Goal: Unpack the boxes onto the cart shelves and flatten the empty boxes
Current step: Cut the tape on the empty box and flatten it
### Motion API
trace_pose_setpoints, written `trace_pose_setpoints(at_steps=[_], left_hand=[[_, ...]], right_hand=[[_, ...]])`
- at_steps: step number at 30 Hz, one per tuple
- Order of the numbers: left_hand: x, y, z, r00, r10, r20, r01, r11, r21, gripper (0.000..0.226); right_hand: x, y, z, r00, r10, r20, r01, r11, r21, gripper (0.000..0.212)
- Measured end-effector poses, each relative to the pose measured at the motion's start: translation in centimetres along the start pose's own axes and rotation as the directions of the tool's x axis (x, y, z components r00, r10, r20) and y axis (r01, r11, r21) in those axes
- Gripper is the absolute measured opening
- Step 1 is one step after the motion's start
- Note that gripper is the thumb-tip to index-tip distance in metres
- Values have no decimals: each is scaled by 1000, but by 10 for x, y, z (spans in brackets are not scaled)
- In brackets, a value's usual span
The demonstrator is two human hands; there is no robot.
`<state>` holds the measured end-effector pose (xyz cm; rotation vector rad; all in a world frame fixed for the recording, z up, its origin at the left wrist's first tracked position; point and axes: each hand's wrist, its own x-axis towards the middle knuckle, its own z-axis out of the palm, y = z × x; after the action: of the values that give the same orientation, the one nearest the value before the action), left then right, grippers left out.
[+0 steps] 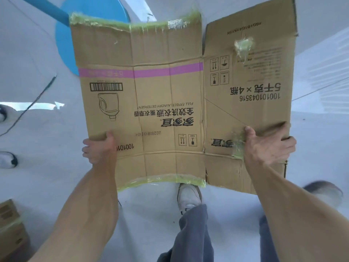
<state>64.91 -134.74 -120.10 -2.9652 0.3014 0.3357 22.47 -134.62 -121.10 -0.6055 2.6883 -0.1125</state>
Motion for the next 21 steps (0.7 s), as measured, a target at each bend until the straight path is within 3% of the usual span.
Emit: trace_pose_setpoints(at_steps=[7,16,21], left_hand=[[-73,24,-76,995,-76,-58,73,996,-49,56],[-186,74,-143,999,-33,-31,29,994,-108,47],[-230,118,-176,998,-57,15,58,990,-125,48]], right_hand=[[-10,-32,-87,991,-129,22,128,991,43,76],[72,-55,-206,984,-167,58,166,986,14,45],[117,-93,-265,964,-263,42,264,965,4,34]])
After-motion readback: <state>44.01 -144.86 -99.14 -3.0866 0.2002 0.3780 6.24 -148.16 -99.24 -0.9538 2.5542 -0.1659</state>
